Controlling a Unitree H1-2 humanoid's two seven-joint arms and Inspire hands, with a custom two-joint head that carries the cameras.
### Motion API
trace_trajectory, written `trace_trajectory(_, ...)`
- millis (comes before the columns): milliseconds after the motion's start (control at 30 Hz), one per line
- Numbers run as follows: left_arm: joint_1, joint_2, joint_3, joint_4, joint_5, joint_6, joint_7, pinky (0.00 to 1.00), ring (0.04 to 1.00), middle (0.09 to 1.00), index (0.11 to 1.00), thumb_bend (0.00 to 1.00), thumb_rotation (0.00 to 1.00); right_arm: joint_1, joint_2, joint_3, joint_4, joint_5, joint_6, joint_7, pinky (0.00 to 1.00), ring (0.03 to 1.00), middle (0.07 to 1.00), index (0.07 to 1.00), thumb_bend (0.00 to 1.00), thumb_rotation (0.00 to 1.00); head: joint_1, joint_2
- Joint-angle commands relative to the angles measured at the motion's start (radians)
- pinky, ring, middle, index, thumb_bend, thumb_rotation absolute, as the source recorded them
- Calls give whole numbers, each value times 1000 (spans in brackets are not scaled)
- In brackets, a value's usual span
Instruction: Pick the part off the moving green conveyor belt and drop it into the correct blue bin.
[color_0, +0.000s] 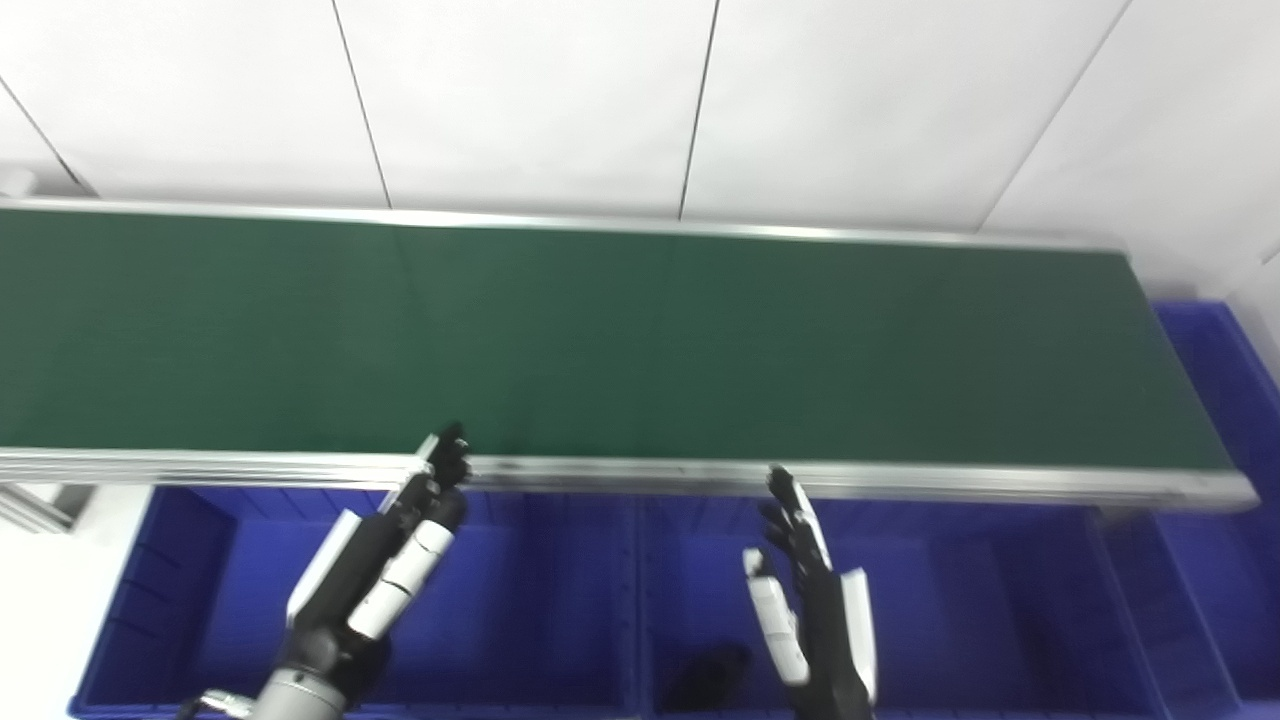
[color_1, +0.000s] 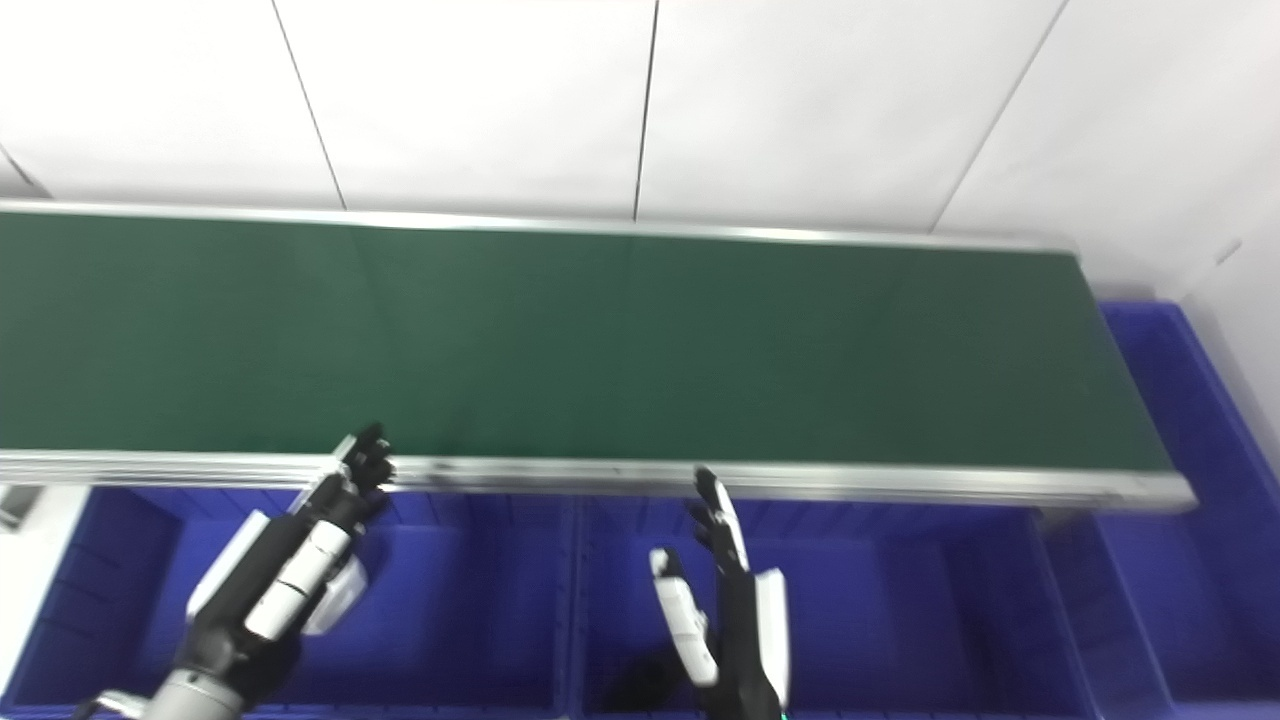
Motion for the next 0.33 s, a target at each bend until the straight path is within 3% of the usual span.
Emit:
trace_trajectory(0,-9,5,3,-9,-21,-62,17,1000,1000,1000,1000,569,773,-32,150,95,-3,-20,6,-24,847,877,930,942,558,1000,0,1)
trace_trajectory(167,-9,6,9,-13,-18,-76,30,1000,1000,1000,1000,585,769,-26,147,99,-17,-16,17,-21,854,880,933,942,556,1000,10,11)
trace_trajectory(300,3,-36,29,-8,-26,-136,79,1000,1000,1000,1000,573,802,-19,143,99,-38,-1,34,-13,853,879,929,939,556,1000,32,16)
